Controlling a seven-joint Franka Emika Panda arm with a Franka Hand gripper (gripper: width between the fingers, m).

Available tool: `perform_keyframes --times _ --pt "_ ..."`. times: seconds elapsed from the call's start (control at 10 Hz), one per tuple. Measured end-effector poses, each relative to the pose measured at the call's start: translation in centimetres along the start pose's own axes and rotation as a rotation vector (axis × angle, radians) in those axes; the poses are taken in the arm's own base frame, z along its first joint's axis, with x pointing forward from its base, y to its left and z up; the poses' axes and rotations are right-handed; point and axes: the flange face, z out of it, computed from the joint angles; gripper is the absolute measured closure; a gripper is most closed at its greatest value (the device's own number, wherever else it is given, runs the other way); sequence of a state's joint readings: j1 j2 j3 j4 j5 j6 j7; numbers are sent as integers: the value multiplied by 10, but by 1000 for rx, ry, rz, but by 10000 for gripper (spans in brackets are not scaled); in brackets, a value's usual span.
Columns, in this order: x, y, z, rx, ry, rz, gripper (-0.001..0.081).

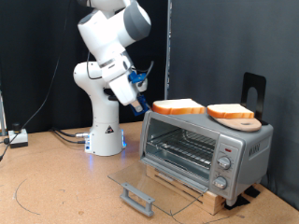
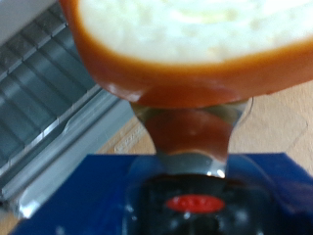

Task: Make a piece of toast with the oven

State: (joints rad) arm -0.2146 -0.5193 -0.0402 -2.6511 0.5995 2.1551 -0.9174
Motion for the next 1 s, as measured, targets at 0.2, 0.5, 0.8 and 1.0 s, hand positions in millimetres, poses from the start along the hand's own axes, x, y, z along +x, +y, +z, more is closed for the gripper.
perform_keyframes --times 0.2,0.5,0.8,1.0 --pt "-10 24 -17 9 -18 -3 410" --pt "-20 57 -34 19 -42 0 410" --pt "-30 57 -29 72 -80 -121 410" --pt "-38 63 -24 80 -115 -231 410"
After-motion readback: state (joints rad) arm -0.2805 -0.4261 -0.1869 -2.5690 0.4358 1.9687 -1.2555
